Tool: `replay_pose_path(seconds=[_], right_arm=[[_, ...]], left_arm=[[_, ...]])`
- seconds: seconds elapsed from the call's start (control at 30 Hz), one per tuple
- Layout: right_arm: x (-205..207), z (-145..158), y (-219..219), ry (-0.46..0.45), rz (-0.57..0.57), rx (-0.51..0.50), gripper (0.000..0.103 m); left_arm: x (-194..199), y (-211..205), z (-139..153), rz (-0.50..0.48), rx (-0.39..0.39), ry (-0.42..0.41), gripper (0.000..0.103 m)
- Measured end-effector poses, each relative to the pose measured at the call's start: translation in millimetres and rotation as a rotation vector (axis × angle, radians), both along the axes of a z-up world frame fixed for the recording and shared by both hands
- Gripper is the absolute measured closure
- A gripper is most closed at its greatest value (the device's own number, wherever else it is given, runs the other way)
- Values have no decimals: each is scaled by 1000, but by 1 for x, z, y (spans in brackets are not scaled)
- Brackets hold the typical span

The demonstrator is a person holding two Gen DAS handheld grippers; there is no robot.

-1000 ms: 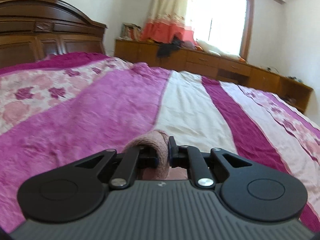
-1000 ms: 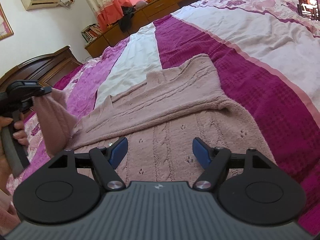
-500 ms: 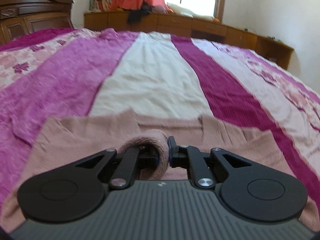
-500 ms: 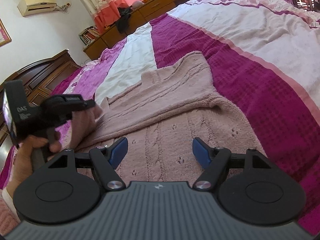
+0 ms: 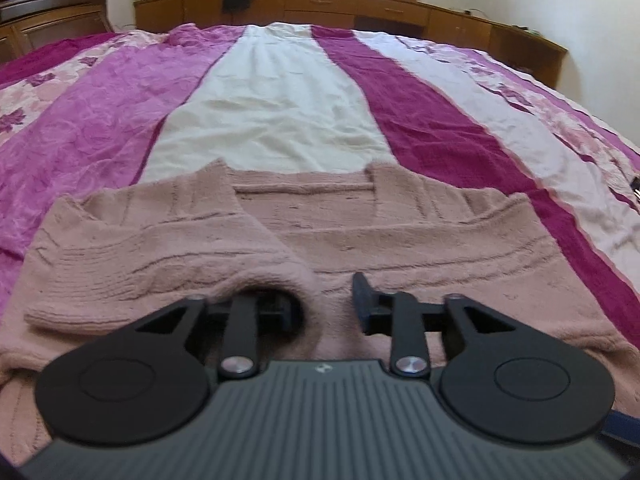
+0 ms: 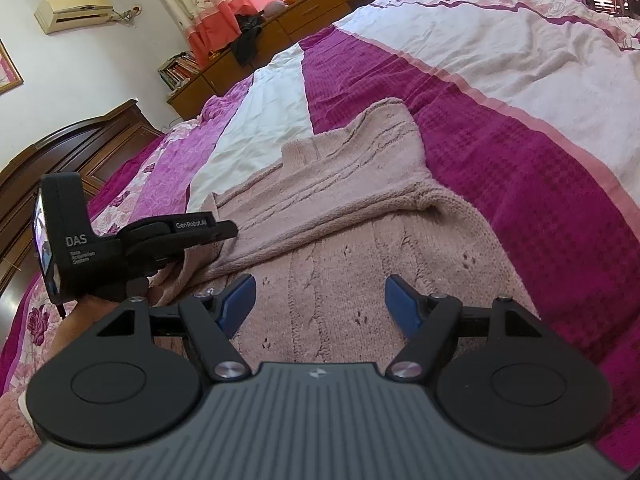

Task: Fold small clothes
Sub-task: 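Carry the gripped sleeve across the cardigan body with the left tool, then open the left tool to lay the sleeve on the cardigan body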

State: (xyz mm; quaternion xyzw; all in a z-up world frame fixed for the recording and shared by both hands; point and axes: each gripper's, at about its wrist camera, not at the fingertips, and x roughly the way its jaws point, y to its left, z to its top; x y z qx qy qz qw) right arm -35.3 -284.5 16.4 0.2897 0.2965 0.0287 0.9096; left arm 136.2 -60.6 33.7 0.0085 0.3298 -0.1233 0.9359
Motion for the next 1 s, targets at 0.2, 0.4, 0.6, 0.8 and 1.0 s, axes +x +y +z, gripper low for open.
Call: replay_pose_path(seconds=[0.2, 0.4, 0.6, 0.8, 1.0], right_arm=[[0, 0, 0, 0, 0, 0, 26], [0, -1, 1, 0, 1, -1, 26], [-2, 1, 6, -4, 11, -5, 26], [-5, 6, 10, -12, 20, -15, 26], [-8, 9, 14, -11, 32, -24, 25]], left_arm=[[-13, -3, 5, -30, 29, 15, 63], [-27, 11, 12, -28, 20, 40, 63], [-43, 29, 22, -11, 17, 55, 63], [-57, 50, 31, 37, 9, 59, 63], [-68, 74, 35, 90, 9, 67, 63]])
